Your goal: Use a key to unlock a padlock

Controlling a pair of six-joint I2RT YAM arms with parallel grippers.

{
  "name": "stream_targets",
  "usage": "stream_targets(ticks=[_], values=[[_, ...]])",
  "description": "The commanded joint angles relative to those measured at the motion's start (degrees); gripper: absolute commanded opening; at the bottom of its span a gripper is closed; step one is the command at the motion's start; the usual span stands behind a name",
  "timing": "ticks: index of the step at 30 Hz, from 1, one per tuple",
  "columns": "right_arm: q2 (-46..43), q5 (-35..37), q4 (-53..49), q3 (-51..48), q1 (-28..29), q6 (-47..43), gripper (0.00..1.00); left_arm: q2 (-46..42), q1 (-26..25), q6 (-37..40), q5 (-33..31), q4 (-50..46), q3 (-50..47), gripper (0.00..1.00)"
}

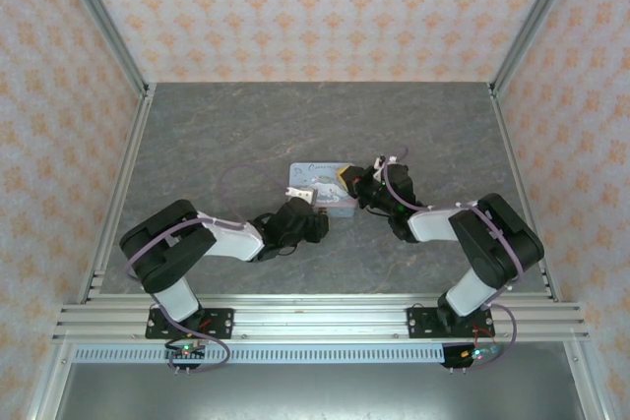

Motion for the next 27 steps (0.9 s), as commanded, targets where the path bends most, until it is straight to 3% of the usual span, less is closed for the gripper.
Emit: stream_targets(ticks=[1, 8, 18, 27], values=[[0.99, -1.31, 3.09, 1.67, -0.67, 0.6, 0.0, 2.22, -0.29, 1.82, -2.5, 3.54, 2.25, 0.35], [1.93, -1.87, 3.49, 1.54, -1.67, 0.69, 0.0, 4.79, -0.16, 0.57, -0.78, 6.4, 4.27, 0.35], [2.24, -1.78, 4.08, 1.16, -1.95, 0.64, 0.0, 5.31, 2.96, -8.83, 5.22, 16.61, 2.29, 0.36], [2.61, -1.65, 5.2, 0.61, -1.94, 1.18, 0.0, 6.9, 3.1, -9.62, 4.2, 13.5, 3.22, 0.36]])
